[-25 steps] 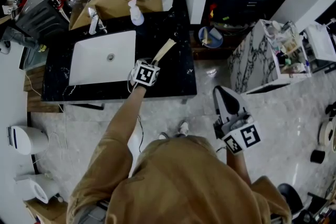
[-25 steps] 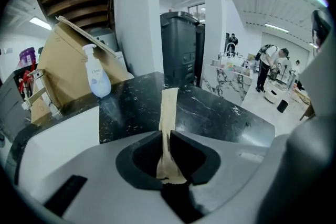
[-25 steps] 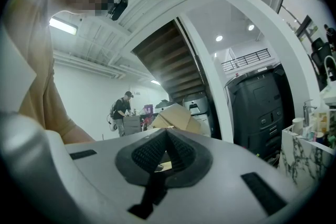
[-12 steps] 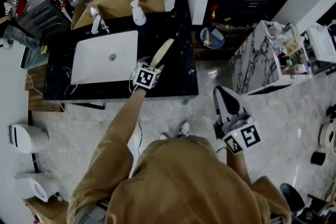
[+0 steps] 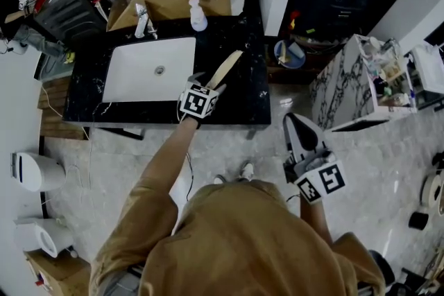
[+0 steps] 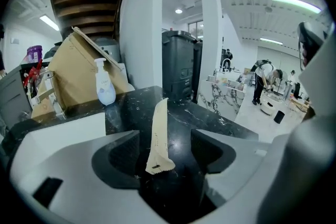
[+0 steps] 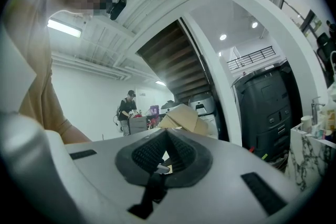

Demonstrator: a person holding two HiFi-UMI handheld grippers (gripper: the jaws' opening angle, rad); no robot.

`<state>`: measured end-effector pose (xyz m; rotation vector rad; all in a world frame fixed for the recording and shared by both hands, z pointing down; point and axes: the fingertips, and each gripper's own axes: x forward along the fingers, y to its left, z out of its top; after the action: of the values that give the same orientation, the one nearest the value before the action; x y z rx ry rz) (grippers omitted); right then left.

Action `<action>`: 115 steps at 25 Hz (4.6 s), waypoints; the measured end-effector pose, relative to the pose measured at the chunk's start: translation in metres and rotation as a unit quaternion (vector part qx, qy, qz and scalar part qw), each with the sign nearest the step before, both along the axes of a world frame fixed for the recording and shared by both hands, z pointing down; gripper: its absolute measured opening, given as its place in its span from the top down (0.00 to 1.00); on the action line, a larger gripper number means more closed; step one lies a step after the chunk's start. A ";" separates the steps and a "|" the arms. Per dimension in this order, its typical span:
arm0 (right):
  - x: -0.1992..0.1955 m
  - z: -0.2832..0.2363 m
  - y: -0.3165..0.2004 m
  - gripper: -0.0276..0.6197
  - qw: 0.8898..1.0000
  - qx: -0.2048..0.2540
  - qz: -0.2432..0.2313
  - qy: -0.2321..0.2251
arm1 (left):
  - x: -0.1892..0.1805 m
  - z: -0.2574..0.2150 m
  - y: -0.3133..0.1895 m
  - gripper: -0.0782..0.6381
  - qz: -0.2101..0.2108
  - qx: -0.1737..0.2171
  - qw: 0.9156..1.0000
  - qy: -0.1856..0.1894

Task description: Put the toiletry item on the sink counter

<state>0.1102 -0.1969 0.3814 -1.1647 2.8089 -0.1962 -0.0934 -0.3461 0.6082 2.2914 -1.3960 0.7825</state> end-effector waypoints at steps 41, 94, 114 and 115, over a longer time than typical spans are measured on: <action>-0.089 -0.015 0.056 0.95 0.997 0.035 -0.046 0.058 | -0.113 -0.160 0.152 0.89 -0.069 0.252 0.961 0.089; 0.049 -0.056 -0.001 0.95 0.996 0.064 0.054 0.026 | -0.152 -0.308 0.254 0.89 -0.176 0.402 0.894 0.086; 0.029 -0.051 -0.025 0.96 0.997 0.071 0.005 0.030 | -0.151 -0.304 0.240 0.89 -0.196 0.398 0.893 0.078; 0.028 -0.052 -0.026 0.96 0.997 0.072 0.004 0.029 | -0.151 -0.304 0.239 0.89 -0.195 0.398 0.893 0.078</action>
<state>0.1387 -0.2227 0.3294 -1.1663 2.8129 0.0398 -0.2443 -0.1071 0.3037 2.3623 -2.2882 -0.1532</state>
